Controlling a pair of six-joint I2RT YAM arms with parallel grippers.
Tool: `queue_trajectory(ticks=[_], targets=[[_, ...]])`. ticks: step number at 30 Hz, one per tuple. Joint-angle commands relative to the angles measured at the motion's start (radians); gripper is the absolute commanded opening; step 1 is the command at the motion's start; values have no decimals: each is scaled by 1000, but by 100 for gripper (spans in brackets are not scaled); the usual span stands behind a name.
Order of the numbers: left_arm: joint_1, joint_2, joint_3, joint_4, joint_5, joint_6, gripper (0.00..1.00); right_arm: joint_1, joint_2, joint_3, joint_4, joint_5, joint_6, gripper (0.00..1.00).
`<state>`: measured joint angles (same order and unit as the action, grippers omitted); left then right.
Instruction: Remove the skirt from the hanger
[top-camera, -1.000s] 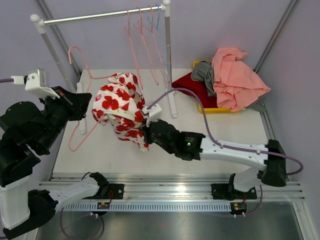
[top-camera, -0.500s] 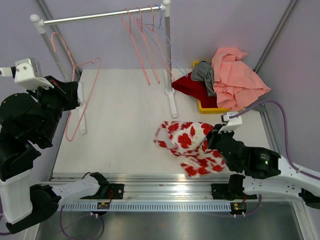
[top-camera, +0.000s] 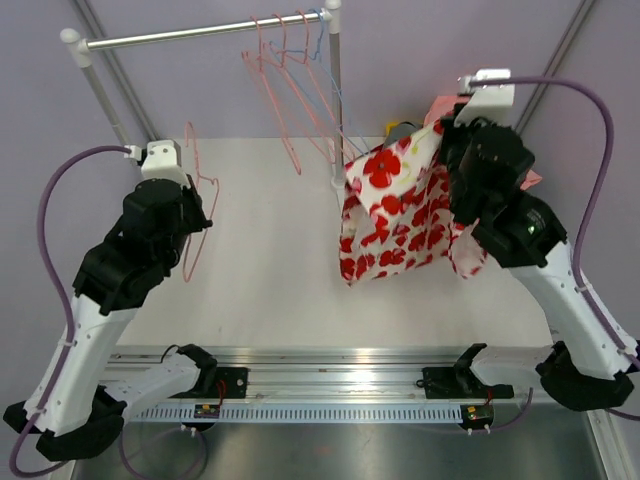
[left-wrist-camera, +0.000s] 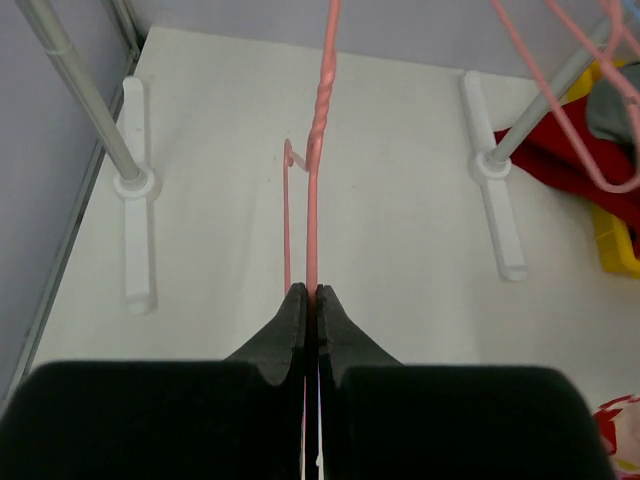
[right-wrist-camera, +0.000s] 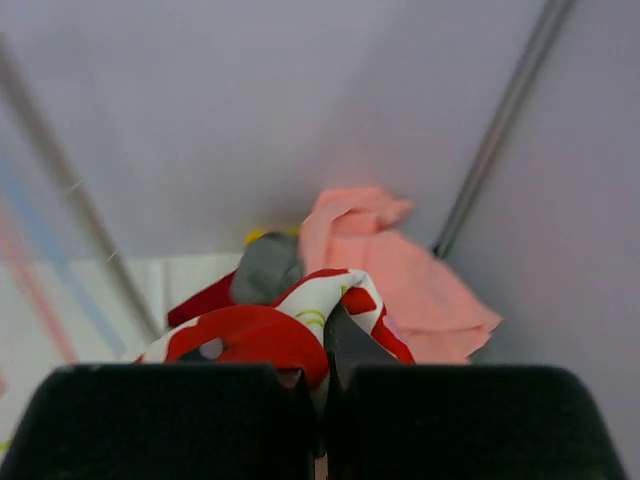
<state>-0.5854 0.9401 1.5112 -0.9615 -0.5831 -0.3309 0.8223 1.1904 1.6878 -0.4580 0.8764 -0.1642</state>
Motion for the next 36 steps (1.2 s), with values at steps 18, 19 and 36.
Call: queue_trajectory(ticks=[18,19,36], targets=[[420,494,229,435,437,101,0,-646,805,777,107,-228,1,61],[423,518,250,443,442,107,0,-653,805,758,81,-226,29,99],[414,736,601,480,398,153,0,-641,103,-436,374,-636,456,99]])
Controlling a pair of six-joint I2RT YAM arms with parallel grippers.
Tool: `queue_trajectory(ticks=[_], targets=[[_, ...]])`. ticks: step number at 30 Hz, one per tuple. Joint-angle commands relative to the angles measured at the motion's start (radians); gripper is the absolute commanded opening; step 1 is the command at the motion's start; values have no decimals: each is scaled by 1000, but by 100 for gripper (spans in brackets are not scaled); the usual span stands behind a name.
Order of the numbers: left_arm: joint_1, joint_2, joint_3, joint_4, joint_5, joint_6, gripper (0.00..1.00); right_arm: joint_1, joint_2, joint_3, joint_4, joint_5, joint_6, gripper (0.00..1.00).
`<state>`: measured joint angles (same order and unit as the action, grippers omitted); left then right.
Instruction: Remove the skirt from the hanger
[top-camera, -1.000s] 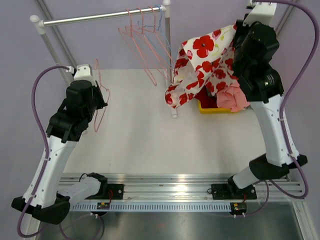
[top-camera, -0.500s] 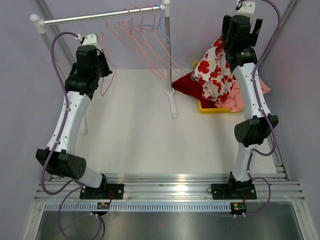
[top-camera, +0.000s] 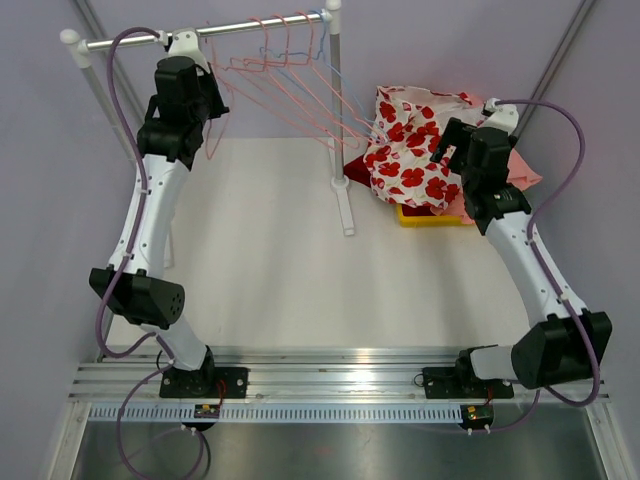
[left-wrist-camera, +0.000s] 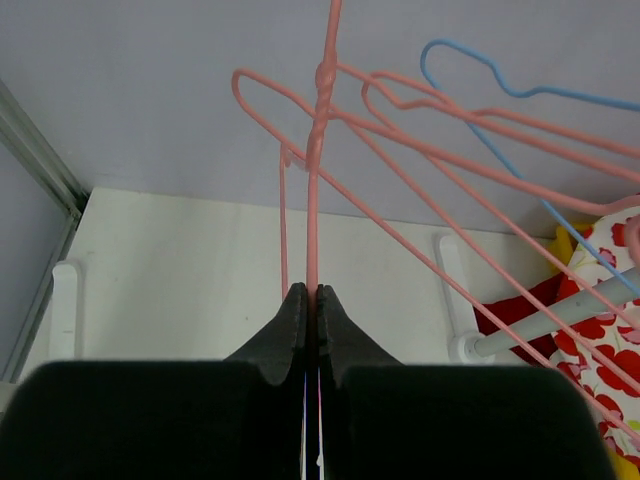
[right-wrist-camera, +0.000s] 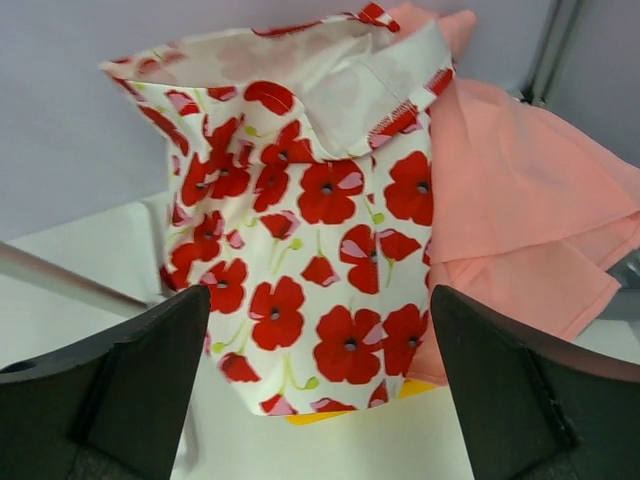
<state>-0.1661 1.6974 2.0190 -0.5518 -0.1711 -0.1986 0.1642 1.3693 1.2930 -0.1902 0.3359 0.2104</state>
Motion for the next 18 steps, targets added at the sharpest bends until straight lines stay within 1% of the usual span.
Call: queue_trajectory(ticks=[1,2,6,10,12,15,18], targets=[[-15,-19,113,64,-16,25,0,20,-85,-69,101,-106,86,99],[-22,-18,151,44,-31,39,0,24,-99,-78,95,-116,93,99],[-61,-22,208,10,-70,70,0,64,-128,-115,66,-127,113,99],[-81,-53,199,-5,-82,70,0,129,-156,-162,57,-106,130,99],[-85,-82,179,-4,-91,68,0,147,-168,-170,49,-84,132,99],[-90,-127,101,9,-99,64,0,167,-180,-172,31,-67,129,99],[-90,-200,-12,29,-110,53,0,169,-194,-164,11,-55,127,99]])
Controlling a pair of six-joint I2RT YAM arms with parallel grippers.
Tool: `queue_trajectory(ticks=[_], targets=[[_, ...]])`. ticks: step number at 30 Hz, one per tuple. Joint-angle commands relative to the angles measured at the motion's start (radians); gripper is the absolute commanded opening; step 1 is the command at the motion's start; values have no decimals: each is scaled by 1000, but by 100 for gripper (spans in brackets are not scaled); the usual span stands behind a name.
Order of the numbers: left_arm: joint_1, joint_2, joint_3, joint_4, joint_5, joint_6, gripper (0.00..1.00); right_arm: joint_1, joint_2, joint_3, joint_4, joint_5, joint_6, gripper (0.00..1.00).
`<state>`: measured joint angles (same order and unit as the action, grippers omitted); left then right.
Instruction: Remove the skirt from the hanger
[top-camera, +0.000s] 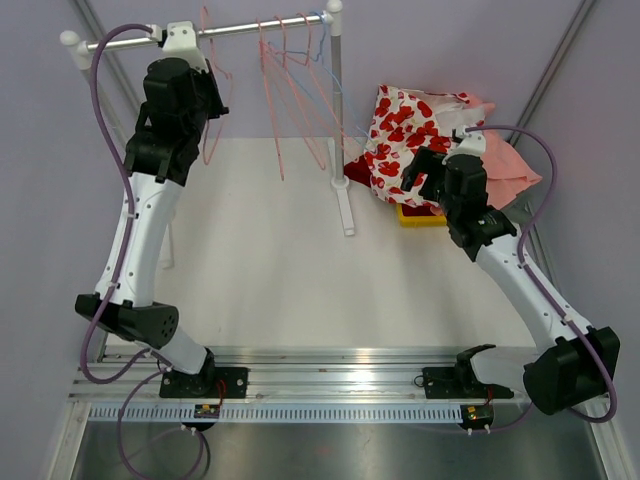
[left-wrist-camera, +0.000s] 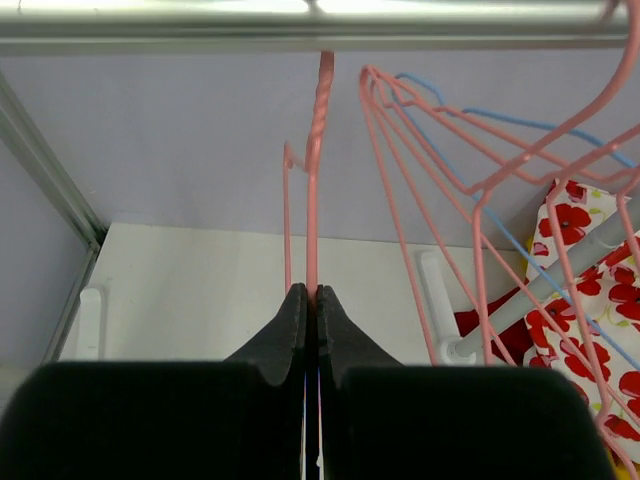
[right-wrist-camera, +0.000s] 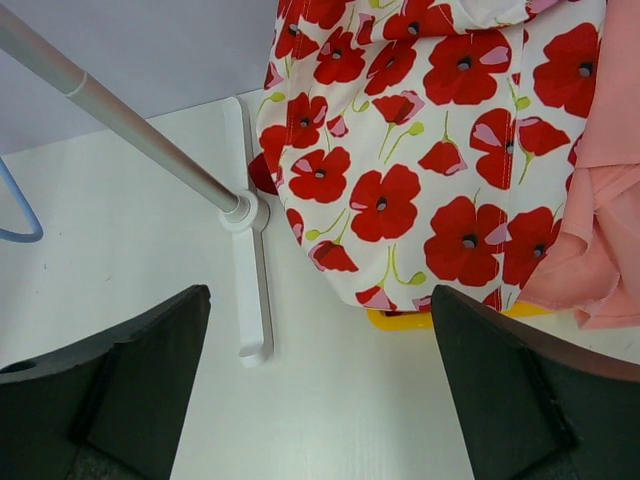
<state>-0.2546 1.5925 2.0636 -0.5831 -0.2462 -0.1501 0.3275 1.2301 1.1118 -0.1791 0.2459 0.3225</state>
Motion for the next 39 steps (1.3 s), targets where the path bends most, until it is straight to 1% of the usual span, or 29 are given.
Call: queue_trajectory(ticks=[1,2,5,7,8,9,11,12,13,14,15,16,21,24,25,26,28,29,32,33,36,39], targets=[[-2,-115,-91,77,-38,-2,0,10,-60,20,-11,35,15,99],[-2,-159,-168,88,-41,-8,0,11,-66,20,-14,35,15,99],[-2,-232,-291,117,-54,-26,0,15,-81,16,-36,41,18,100],[-2,-261,-335,121,-57,-34,0,21,-89,13,-58,47,23,99],[-2,-285,-348,120,-59,-40,3,24,-96,11,-66,52,24,100],[-2,-295,-368,118,-61,-42,9,25,-99,13,-77,53,23,99],[-2,-316,-379,98,-62,-39,34,25,-115,17,-111,59,16,99],[-2,-337,-388,94,-65,-37,62,27,-122,20,-120,62,12,99],[-2,-354,-396,82,-68,-34,75,27,-133,22,-137,67,3,99],[-2,-367,-404,80,-83,-26,85,27,-151,20,-140,69,-6,100],[-2,-396,-411,75,-90,-22,97,28,-159,20,-146,67,-17,100],[-2,-407,-419,63,-105,-17,99,27,-168,32,-172,75,-25,99],[-2,-486,-415,-24,-117,-19,99,27,-218,92,-269,63,-30,99],[-2,-592,-476,-92,-105,-58,99,27,-293,98,-315,17,-20,100],[-2,-673,-512,-115,-75,-66,99,27,-317,102,-325,-12,-14,99],[-2,-710,-590,-121,-59,-81,99,28,-367,102,-332,-34,-13,99],[-2,-804,-690,-135,-1,-89,99,28,-423,105,-351,-104,-14,100],[-2,-892,-785,-138,17,-95,99,28,-475,111,-364,-132,-17,99],[-2,-1018,-894,-182,68,-97,99,27,-562,154,-427,-210,-13,99],[-2,-1092,-942,-198,77,-95,99,27,-583,180,-442,-226,-11,100],[-5,-1227,-979,-271,48,-86,99,27,-662,215,-511,-240,-17,99],[-38,-1290,-968,-317,-60,-118,99,27,-744,217,-530,-241,-22,99]])
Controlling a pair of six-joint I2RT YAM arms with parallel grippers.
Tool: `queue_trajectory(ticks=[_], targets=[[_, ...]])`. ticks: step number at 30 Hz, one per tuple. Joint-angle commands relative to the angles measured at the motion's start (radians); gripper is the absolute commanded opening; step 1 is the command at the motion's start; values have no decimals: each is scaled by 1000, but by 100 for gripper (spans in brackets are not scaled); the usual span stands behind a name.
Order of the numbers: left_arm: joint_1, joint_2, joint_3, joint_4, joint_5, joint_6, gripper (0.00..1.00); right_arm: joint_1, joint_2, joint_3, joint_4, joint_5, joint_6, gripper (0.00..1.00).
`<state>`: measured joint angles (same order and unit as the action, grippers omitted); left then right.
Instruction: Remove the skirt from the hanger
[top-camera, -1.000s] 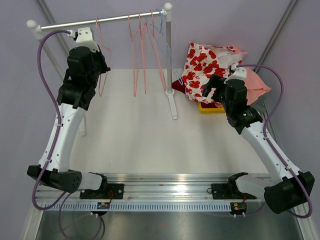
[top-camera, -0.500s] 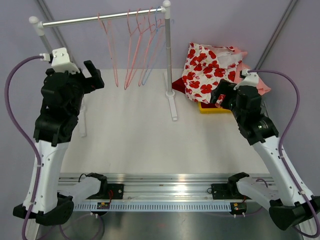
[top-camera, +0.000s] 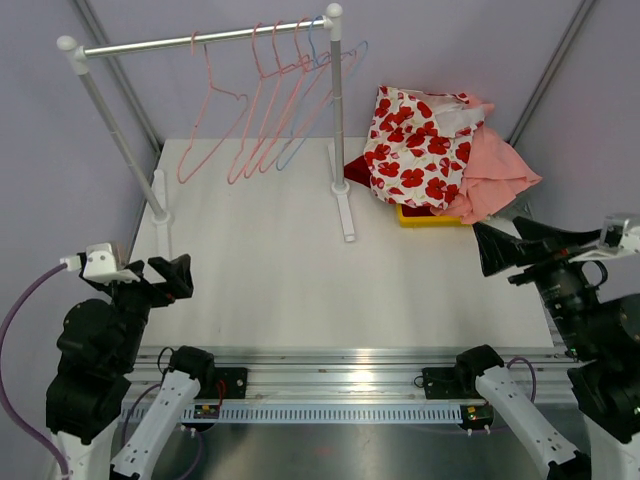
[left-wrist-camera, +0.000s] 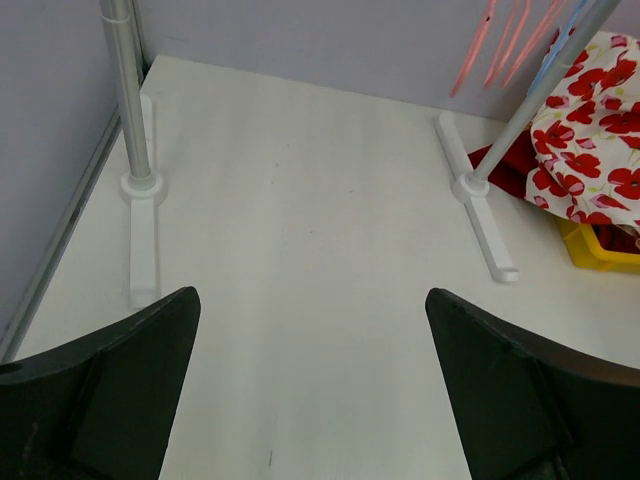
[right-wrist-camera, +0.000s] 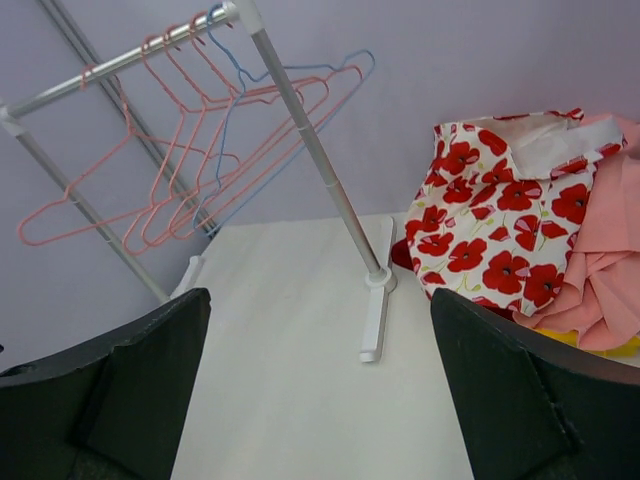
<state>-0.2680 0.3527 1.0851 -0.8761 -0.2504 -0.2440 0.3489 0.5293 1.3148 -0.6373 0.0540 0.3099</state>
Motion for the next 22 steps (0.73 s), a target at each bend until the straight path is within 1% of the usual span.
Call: queue_trajectory(ticks=[1,4,10,17,20,22], targets=[[-25,-61,10,-26,-73,-28,99,5,-60,15,-74,-39,-9,99],[-28,-61,18,-38,-78,-28,99,5,-101,27,-107,-10,-14,100],[-40,-54,30,-50,-84,-23,99,5,-103,55,-168,20,-32,99],[-46,-44,27,-64,-122,-26,99,5,-104,31,-145,26,-31,100],[-48,-23,24,-63,-128,-6,99,5,-101,12,-125,18,-43,99],[-48,9,18,-51,-132,18,99,5,-97,8,-127,43,-55,100]])
